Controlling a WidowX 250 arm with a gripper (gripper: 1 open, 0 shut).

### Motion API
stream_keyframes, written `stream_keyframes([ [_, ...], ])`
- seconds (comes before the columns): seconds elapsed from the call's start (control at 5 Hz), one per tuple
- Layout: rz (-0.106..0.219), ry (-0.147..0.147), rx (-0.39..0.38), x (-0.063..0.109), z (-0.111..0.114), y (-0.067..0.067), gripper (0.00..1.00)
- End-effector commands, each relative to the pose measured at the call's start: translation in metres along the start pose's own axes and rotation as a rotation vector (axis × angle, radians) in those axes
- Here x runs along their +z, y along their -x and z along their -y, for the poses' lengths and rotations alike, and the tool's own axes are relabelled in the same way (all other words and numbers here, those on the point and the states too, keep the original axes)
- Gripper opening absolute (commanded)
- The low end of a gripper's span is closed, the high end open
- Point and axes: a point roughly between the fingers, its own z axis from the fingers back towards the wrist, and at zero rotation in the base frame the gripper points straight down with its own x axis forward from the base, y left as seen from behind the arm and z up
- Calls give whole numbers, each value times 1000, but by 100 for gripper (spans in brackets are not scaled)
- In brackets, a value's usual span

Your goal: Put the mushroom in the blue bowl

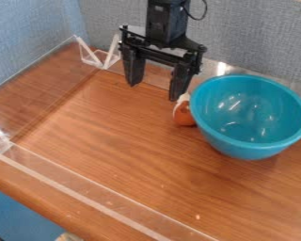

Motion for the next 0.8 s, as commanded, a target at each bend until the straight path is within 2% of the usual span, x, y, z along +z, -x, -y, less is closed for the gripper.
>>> stream_keyframes([
  [0.0,-6,0,-22,-10,5,-12,100],
  [0.2,-16,4,-76,-27,24,-27,100],
  [0.4,-9,9,-107,-40,42,-41,100],
  [0.6,-19,7,-109,-51,45,-47,100],
])
